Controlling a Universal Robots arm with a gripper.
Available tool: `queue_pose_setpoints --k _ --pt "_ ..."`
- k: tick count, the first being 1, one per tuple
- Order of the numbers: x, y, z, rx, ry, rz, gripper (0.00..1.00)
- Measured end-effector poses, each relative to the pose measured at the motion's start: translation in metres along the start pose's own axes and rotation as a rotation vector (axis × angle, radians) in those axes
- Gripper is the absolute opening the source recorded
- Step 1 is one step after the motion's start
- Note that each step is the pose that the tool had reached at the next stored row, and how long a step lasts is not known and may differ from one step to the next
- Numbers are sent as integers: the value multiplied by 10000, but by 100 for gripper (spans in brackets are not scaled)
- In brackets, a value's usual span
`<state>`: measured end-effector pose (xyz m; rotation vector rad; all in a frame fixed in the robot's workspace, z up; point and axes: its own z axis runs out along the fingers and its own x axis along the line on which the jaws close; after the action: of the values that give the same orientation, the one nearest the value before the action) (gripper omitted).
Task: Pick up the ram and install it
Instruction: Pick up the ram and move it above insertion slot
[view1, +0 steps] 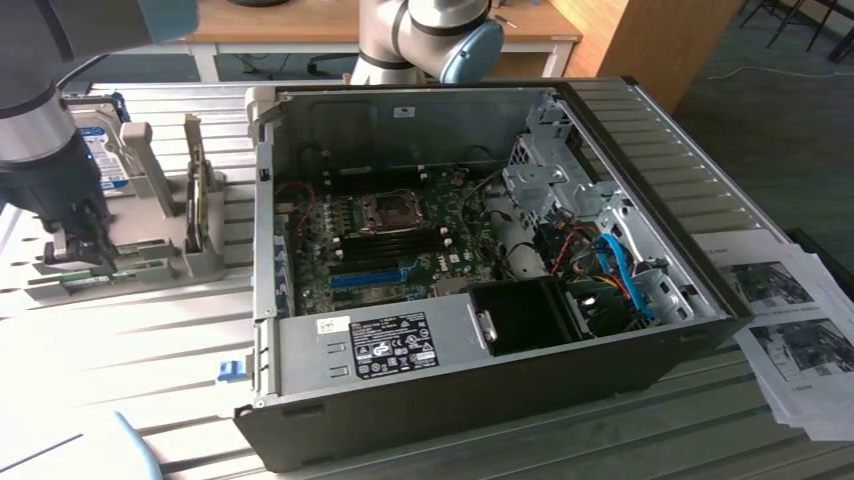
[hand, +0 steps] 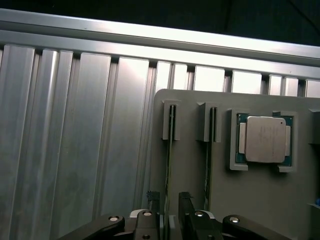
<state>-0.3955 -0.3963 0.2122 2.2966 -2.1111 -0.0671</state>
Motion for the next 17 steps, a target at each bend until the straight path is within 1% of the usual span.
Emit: queue_pose_setpoints --k 4,7,13,17 --pt "2 -32 0 -4 0 2 29" --pt "6 -70 -2 -18 -1 3 29" --pt "6 -72 2 -19 -1 3 29" --pt "7 -74 57 -19 -1 3 29"
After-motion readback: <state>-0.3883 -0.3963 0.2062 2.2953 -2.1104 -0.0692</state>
